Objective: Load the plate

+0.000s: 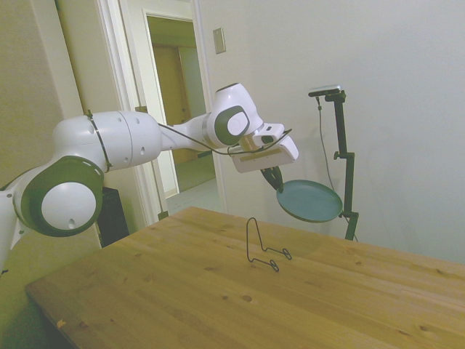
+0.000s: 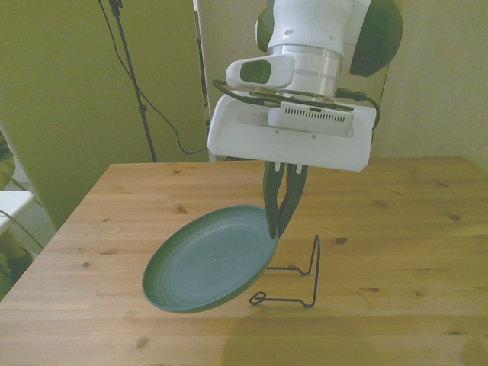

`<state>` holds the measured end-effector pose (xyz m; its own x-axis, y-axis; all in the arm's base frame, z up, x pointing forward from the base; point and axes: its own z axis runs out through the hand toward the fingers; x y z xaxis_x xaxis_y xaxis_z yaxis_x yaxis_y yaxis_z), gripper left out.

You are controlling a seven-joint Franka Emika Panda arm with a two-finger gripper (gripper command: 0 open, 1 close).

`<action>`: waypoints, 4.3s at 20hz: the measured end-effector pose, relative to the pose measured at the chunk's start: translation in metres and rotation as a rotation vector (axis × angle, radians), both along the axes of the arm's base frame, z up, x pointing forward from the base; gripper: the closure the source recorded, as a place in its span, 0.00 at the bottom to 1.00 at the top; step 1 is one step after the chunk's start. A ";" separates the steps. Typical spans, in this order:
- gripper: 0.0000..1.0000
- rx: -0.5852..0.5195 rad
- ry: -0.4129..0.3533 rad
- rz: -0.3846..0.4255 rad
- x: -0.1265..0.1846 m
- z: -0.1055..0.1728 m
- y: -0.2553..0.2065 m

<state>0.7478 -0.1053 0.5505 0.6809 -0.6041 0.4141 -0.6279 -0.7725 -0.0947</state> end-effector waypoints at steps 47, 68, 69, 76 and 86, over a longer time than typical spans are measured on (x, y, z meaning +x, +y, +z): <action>1.00 0.598 -0.227 -0.090 -0.103 0.079 0.004; 1.00 0.779 -0.203 0.002 -0.107 0.032 -0.028; 1.00 0.784 -0.206 0.002 -0.107 0.032 -0.028; 1.00 0.850 -0.223 -0.003 -0.110 0.032 -0.041; 1.00 0.925 -0.237 0.023 -0.107 0.012 -0.052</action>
<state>0.6405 -0.1569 0.5624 0.6564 -0.7487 -0.0926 -0.4998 -0.3396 -0.7968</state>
